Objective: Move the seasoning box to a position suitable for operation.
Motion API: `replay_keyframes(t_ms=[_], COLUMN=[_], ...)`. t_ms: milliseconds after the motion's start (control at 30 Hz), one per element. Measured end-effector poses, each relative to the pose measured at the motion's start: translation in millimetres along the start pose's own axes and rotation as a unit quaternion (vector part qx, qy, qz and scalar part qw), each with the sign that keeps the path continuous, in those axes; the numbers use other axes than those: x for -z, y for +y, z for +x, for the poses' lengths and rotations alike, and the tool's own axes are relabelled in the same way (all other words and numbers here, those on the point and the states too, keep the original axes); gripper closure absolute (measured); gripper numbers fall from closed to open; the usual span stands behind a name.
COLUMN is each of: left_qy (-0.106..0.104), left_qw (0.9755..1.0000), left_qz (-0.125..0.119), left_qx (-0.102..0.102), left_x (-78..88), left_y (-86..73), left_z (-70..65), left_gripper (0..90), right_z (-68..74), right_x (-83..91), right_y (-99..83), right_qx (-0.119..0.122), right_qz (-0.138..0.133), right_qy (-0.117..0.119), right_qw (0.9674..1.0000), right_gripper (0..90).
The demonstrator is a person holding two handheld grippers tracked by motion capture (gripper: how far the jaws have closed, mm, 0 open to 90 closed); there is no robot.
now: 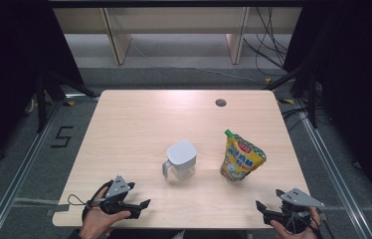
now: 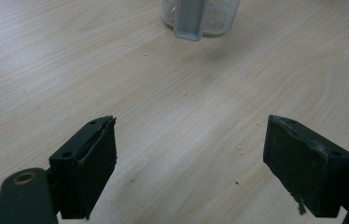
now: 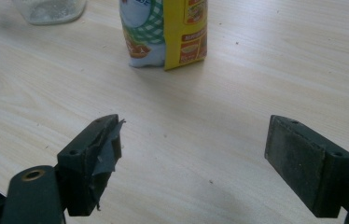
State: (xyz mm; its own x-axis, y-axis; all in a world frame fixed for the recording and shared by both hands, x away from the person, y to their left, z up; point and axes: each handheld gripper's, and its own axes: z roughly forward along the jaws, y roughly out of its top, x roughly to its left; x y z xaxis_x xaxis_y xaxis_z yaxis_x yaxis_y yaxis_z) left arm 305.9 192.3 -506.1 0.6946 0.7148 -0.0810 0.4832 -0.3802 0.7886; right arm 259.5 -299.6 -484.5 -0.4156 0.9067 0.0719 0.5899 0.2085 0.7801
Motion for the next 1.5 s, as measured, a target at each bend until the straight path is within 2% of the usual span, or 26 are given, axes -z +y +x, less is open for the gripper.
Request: replay_keyframes(t_ms=[33,200,267,300,400,433,467,500,533,700,733,800,867,933,967,1000,1033,1067,1100,1133,1167,1267,1300,1400,1467,1500], left_qy=[-0.002,0.000,0.010,0.006,0.010,0.018,0.018,0.021,0.021,0.014,0.012,0.011,0.011,0.000,-0.003,-0.003,-0.005,-0.004,0.000,0.000,-0.001,0.009,0.011,0.011,0.006,0.008], left_qw=[1.0000,0.9999,0.9999,0.9999,0.9998,0.9996,0.9996,0.9996,0.9989,0.9985,0.9983,0.9980,0.9977,0.9977,0.9978,0.9976,0.9980,0.9978,0.9977,0.9977,0.9976,0.9973,0.9968,0.9966,0.9962,0.9961], left_qz=[0.002,0.007,0.000,-0.006,-0.014,-0.022,-0.022,-0.021,-0.034,-0.048,-0.053,-0.055,-0.061,-0.066,-0.065,-0.069,-0.064,-0.066,-0.067,-0.067,-0.068,-0.073,-0.080,-0.081,-0.086,-0.087], left_qx=[-0.008,-0.013,-0.007,0.009,0.002,0.002,0.002,-0.001,0.027,0.021,0.023,0.030,0.028,0.017,0.012,0.009,-0.002,-0.003,-0.009,-0.009,-0.010,-0.009,-0.004,-0.013,-0.005,-0.010], left_x=[1.0,2.3,2.1,1.3,1.6,1.7,1.7,2.3,0.1,-4.0,-5.9,-7.4,-10.3,-15.1,-18.1,-22.2,-26.8,-29.4,-35.2,-35.2,-38.0,-46.5,-48.7,-50.6,-53.5,-54.7], left_y=[1.1,1.6,1.7,1.4,2.3,2.7,2.7,3.7,4.6,10.7,11.7,13.1,16.7,21.7,25.2,28.4,32.7,34.9,40.5,40.5,42.6,48.1,48.9,51.3,53.0,54.3], left_z=[0.9,2.2,1.3,0.0,0.9,1.9,1.9,3.5,1.8,2.1,1.7,0.4,-0.7,-1.7,-2.7,-4.7,-6.1,-7.2,-7.3,-7.3,-6.8,-5.6,-5.8,-3.6,-3.7,-3.9], left_gripper=[16.8,16.8,16.7,16.7,16.8,17.0,17.3,17.9,17.9,19.2,19.3,20.4,21.3,34.5,34.5,35.4,35.6,35.6,35.7,35.7,35.7,37.6,38.5,40.1,43.8,43.8], right_z=[-1.4,-0.8,-0.8,-0.8,-4.0,-1.1,-1.1,-3.4,-3.4,0.2,-3.5,-3.9,-2.7,-2.0,-0.5,-4.0,0.6,0.6,-2.2,-2.2,0.9,-0.5,-3.4,-3.1,-2.6,-2.6], right_x=[-0.9,0.0,-0.1,0.0,-0.7,-0.6,-0.6,-2.9,-2.9,-1.9,-3.2,-3.6,-3.9,-3.5,-3.0,-4.3,-3.5,-3.5,-4.6,-4.6,-2.9,-3.2,-4.2,-5.0,-4.8,-4.8], right_y=[-0.1,0.1,0.0,0.0,0.3,-0.5,-0.5,-0.4,-0.4,-0.5,-0.1,-0.2,-0.3,-0.3,-0.4,-0.1,-0.9,-0.9,-0.9,-0.9,-1.1,-1.6,-1.2,-1.2,-0.8,-0.8], right_qx=[0.009,0.004,0.005,0.005,0.022,0.008,0.008,0.022,0.022,-0.001,0.021,0.021,0.010,0.005,-0.003,0.019,-0.006,-0.006,0.015,0.015,-0.003,0.006,0.022,0.021,0.020,0.020], right_qz=[-0.002,-0.001,-0.001,-0.002,-0.006,0.001,0.001,0.003,0.003,0.005,0.000,0.000,0.004,0.006,0.008,0.002,0.012,0.012,0.005,0.005,0.011,0.013,0.009,0.007,0.011,0.011], right_qy=[-0.004,-0.002,-0.002,-0.002,0.000,-0.004,-0.004,0.000,0.000,-0.001,0.001,0.000,0.001,-0.002,-0.003,0.000,-0.002,-0.002,-0.001,-0.001,0.001,0.004,0.006,0.008,0.008,0.008], right_qw=[0.9999,1.0000,1.0000,1.0000,0.9997,1.0000,1.0000,0.9998,0.9998,1.0000,0.9998,0.9998,0.9999,1.0000,1.0000,0.9998,0.9999,0.9999,0.9999,0.9999,0.9999,0.9999,0.9997,0.9997,0.9997,0.9997], right_gripper=[19.9,20.4,20.5,20.7,20.6,20.2,20.2,20.2,20.2,20.0,20.0,20.0,20.0,20.0,20.0,20.0,20.2,20.2,20.3,20.3,20.4,20.6,20.6,20.6,20.8,20.8])
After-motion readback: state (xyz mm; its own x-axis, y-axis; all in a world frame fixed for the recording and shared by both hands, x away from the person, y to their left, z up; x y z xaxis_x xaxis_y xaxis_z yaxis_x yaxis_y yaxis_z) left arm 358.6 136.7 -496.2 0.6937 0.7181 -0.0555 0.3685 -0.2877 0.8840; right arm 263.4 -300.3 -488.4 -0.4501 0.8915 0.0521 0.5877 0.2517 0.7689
